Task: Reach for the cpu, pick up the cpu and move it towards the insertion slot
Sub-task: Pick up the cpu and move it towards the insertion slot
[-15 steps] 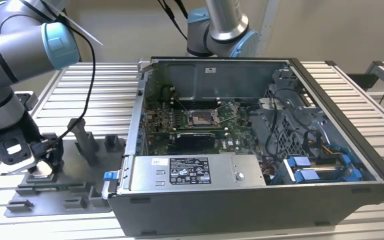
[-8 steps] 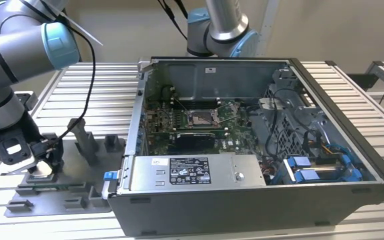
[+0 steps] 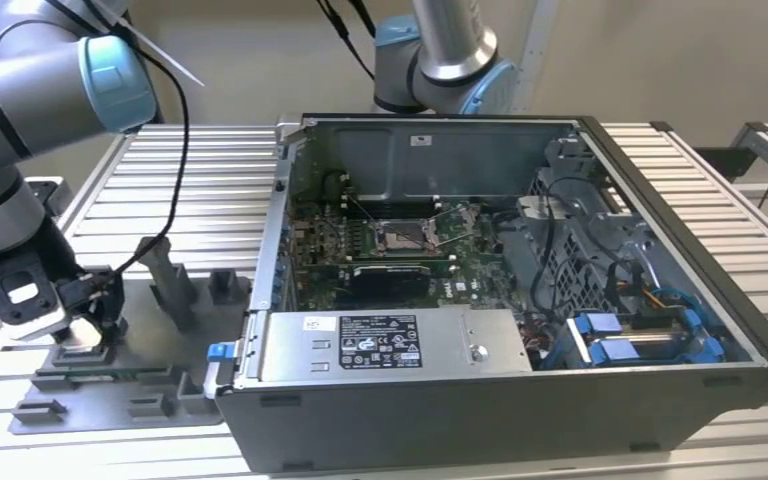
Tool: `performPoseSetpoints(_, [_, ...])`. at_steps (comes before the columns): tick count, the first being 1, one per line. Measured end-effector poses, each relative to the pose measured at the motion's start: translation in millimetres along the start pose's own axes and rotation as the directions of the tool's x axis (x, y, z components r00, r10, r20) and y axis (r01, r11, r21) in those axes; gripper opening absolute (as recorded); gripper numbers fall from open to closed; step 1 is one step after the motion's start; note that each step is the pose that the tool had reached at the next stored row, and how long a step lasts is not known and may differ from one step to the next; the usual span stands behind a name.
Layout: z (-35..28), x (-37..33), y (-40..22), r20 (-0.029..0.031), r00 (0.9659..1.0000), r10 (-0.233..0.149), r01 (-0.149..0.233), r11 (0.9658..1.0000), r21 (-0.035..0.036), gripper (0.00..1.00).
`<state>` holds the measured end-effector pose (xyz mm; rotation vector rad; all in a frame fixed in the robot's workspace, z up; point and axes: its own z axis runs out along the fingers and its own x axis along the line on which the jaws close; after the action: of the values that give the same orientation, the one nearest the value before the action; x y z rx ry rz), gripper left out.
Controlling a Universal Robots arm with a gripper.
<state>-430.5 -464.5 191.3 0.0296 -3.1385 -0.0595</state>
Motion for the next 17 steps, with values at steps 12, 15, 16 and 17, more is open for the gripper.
performPoseSetpoints(12, [-25.6,0.0,0.9,-0.0001,1.0,0.0,0.0,1.0,0.0001,0.0])
performPoseSetpoints(15, [-32.0,0.1,1.2,-0.0001,1.0,0.0,0.0,1.0,0.0001,0.0])
performPoseSetpoints(16, [-34.3,0.1,1.3,-0.0001,1.0,0.0,0.0,1.0,0.0001,0.0])
performPoseSetpoints(17, [-36.4,0.1,1.4,-0.0001,1.0,0.0,0.0,1.0,0.0002,0.0])
